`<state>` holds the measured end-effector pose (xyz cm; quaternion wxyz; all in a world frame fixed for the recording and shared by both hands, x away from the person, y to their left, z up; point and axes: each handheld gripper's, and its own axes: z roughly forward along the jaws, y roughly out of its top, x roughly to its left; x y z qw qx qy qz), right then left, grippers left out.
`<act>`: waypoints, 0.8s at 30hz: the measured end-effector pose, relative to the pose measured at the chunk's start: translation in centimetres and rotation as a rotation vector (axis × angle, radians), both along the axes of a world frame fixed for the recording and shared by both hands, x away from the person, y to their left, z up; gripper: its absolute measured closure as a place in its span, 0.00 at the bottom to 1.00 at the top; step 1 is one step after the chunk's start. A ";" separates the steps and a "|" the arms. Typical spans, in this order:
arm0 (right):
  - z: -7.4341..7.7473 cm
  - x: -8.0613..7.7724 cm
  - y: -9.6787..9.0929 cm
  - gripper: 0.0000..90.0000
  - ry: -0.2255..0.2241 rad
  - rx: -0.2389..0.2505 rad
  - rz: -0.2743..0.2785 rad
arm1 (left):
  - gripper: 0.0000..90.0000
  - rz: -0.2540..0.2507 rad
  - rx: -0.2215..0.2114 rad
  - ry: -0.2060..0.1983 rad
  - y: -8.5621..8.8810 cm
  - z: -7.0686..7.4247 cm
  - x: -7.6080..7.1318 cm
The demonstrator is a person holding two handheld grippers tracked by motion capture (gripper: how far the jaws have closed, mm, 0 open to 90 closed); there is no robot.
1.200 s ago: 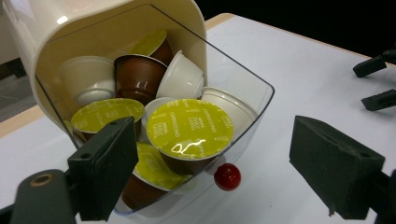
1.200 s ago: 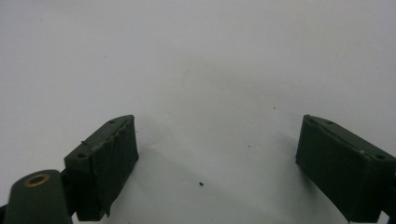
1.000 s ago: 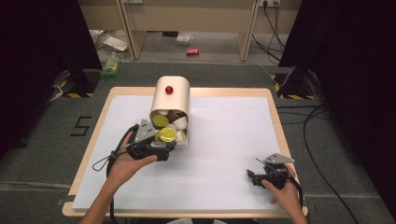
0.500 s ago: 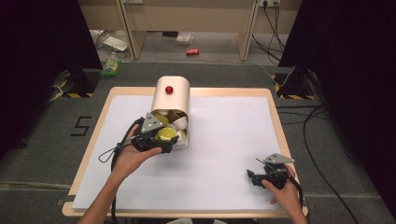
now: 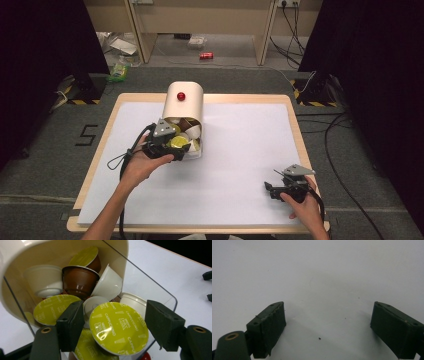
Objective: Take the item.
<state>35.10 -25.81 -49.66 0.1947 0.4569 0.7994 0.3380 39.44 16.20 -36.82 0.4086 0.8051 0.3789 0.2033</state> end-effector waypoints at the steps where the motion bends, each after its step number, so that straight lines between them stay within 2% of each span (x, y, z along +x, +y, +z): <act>1: 0.0 0.0 0.0 0.15 0.000 0.000 0.000 | 0.35 -0.002 -0.002 0.010 0.1 -0.1 0.2; 4: 0.0 0.0 0.0 0.15 0.000 0.000 0.000 | 0.41 0.001 0.015 0.011 0.0 -0.3 0.3; 6: 0.0 0.0 0.0 0.15 0.000 0.001 0.000 | 0.45 0.001 0.009 0.012 0.1 -0.4 0.3; 9: 0.0 0.0 0.0 0.15 -0.001 0.000 0.000 | 0.45 -0.004 -0.002 0.015 0.3 -0.4 0.3; 13: 0.0 0.0 0.0 0.15 0.000 0.000 0.000 | 0.46 -0.007 0.012 0.004 0.3 -0.4 0.2; 24: 0.0 0.0 0.0 0.15 0.000 0.001 0.001 | 0.46 -0.009 0.006 -0.008 0.3 0.0 0.0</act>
